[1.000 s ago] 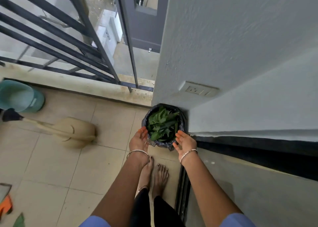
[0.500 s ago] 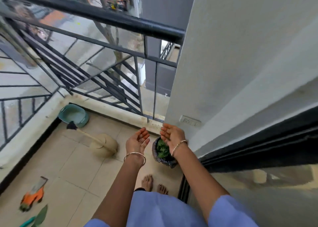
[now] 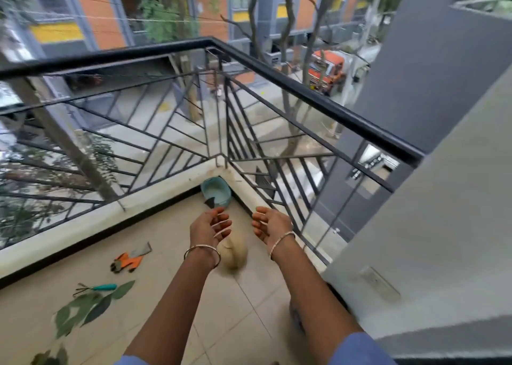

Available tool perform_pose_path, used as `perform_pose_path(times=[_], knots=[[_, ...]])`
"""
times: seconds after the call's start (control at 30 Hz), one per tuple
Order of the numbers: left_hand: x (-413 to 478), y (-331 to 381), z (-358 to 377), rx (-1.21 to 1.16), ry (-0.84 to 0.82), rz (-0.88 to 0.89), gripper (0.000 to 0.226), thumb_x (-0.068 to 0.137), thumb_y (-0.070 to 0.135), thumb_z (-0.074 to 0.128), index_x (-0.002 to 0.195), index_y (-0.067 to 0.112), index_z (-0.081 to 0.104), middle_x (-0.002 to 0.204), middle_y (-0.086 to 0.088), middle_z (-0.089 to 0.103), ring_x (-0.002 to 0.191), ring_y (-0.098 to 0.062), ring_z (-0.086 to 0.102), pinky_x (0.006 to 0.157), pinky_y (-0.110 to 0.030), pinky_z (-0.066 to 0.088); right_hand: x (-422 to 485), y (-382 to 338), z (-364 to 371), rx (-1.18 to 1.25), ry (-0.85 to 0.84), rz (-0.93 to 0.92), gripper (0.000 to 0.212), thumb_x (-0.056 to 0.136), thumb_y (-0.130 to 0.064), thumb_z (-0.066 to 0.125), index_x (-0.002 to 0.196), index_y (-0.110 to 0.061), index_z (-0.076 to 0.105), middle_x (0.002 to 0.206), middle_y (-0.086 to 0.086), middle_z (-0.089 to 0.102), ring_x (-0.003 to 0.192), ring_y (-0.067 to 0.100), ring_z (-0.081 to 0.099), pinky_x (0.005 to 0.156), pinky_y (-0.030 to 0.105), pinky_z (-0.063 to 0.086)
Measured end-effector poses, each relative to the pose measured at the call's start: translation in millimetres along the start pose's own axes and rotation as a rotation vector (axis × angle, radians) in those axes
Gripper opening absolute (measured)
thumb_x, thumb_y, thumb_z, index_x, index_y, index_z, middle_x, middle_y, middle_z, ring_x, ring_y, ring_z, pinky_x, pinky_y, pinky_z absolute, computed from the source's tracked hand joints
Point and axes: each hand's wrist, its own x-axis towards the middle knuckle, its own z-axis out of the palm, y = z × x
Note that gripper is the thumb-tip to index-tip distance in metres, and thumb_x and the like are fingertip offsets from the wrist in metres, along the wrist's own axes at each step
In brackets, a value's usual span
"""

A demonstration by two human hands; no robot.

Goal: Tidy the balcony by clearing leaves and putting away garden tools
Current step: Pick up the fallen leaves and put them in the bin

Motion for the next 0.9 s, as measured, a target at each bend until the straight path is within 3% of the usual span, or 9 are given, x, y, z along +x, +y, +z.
perform_pose_path(times=[0.17,0.43,0.73,0.83,0.9], knots=[[10,33,-84,-0.061,0.107,0.053,0.018,0.095,0.015,0.05,0.095,0.007,0.067,0.078,-0.007,0.063,0.066,-0.02,0.062,0.06,-0.029,0.05,-24,28,78,-0.114,-0.071,-0.006,0.031,0.092,0.001,0.037,0.089,-0.008,0.066,0.075,0.007,0.065,0.059,0.018,0.057,0.054,0.026,0.045],[18,89,-246,-0.192,0.285,0.05,0.016,0.095,0.013,0.051,0.088,0.009,0.065,0.074,-0.006,0.061,0.064,-0.019,0.059,0.057,-0.029,0.048,-67,113,209,-0.215,-0.222,0.064,0.028,0.096,-0.005,0.039,0.097,-0.009,0.066,0.08,0.006,0.066,0.064,0.016,0.057,0.059,0.026,0.046],[17,112,-408,-0.428,0.524,0.019,0.021,0.095,0.009,0.051,0.076,0.009,0.06,0.046,0.001,0.058,0.035,-0.009,0.052,0.038,-0.017,0.039,-99,210,327,-0.428,-0.385,0.136,0.031,0.097,-0.006,0.037,0.104,-0.007,0.067,0.087,0.007,0.067,0.073,0.018,0.061,0.065,0.028,0.05],[17,110,-443,-0.509,0.602,0.051,0.017,0.095,0.009,0.052,0.082,0.007,0.063,0.06,-0.004,0.06,0.047,-0.013,0.056,0.041,-0.02,0.046,-99,228,362,-0.496,-0.415,0.139,0.032,0.096,-0.005,0.037,0.104,-0.007,0.068,0.09,0.009,0.068,0.077,0.019,0.062,0.066,0.029,0.052],[22,110,-462,-0.547,0.648,0.071,0.02,0.094,0.01,0.051,0.079,0.008,0.064,0.056,-0.002,0.061,0.053,-0.015,0.056,0.041,-0.02,0.049,-94,237,384,-0.52,-0.424,0.146,0.031,0.096,-0.004,0.038,0.101,-0.007,0.068,0.09,0.01,0.068,0.077,0.021,0.062,0.063,0.028,0.052]])
